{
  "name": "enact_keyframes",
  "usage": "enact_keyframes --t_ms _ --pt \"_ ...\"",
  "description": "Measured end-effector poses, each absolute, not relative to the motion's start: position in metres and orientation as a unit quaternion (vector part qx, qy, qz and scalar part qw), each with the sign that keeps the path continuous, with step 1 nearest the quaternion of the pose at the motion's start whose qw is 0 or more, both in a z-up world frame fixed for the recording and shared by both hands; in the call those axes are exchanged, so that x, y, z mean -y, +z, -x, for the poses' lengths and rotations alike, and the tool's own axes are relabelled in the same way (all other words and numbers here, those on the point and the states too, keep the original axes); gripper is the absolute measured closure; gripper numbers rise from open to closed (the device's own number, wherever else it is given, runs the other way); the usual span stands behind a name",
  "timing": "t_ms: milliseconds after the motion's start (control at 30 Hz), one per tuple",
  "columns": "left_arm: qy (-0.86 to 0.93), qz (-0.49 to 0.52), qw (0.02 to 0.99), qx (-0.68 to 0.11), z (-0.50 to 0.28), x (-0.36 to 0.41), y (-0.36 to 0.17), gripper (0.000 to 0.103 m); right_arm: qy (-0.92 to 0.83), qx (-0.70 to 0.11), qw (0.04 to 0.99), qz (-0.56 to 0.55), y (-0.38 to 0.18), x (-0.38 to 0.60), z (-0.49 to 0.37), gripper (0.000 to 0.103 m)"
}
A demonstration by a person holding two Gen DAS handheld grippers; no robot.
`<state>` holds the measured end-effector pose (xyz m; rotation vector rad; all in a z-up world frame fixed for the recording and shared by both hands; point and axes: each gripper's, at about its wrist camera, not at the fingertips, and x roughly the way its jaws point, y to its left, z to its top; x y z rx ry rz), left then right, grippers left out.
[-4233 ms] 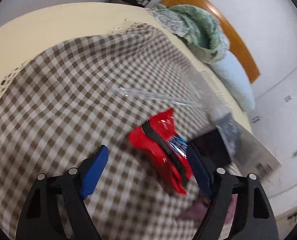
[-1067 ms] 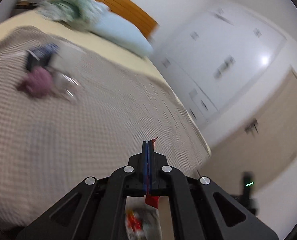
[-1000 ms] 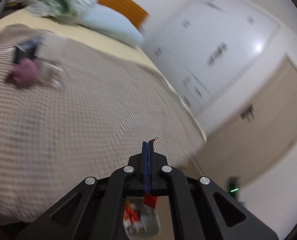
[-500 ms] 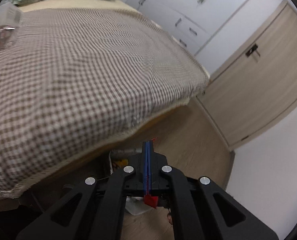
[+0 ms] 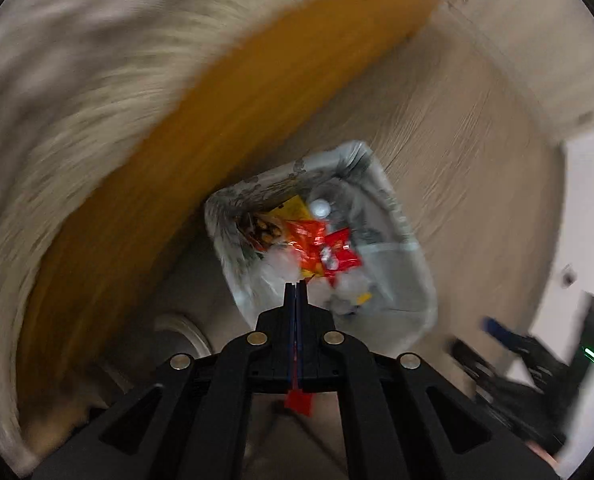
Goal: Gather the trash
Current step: 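Open the left tool to drop the wrapper while right opens to drop the bag, then move both tools from the bin back over the bed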
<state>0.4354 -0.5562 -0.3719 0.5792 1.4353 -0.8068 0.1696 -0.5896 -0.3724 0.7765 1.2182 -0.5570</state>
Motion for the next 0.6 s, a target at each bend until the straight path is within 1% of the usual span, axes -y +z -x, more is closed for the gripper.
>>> enact_keyframes --t_ms 33,67,100,133,267,333,400,600 --pt "-0.354 -0.258 0.65 -0.621 -0.437 0.568 -0.383 0.103 -0.26 -0.549 0.713 -0.351 -0.372 0.59 -0.163 0.032" --pt "-0.349 -0.262 0.657 -0.614 -0.443 0.571 -0.393 0.095 -0.266 -0.547 0.712 -0.35 -0.371 0.59 -0.157 0.032" --pt "-0.34 -0.268 0.66 -0.613 -0.448 0.577 -0.402 0.059 -0.27 -0.548 0.709 -0.352 -0.371 0.589 -0.152 0.032" --pt "-0.323 -0.274 0.666 -0.614 -0.453 0.578 -0.412 0.036 -0.272 -0.549 0.706 -0.355 -0.372 0.589 -0.148 0.032" --pt "-0.298 -0.284 0.666 -0.623 -0.464 0.572 -0.423 0.036 -0.263 -0.564 0.704 -0.343 -0.377 0.582 -0.147 0.032" --pt "-0.295 -0.285 0.665 -0.624 -0.464 0.565 -0.417 0.035 -0.262 -0.571 0.702 -0.335 -0.378 0.579 -0.149 0.032" --pt "-0.291 -0.289 0.668 -0.621 -0.461 0.561 -0.409 0.031 -0.259 -0.572 0.7 -0.34 -0.379 0.575 -0.152 0.032" --pt "-0.296 -0.279 0.672 -0.618 -0.448 0.546 -0.385 0.03 -0.25 -0.574 0.712 -0.319 -0.368 0.562 -0.164 0.032"
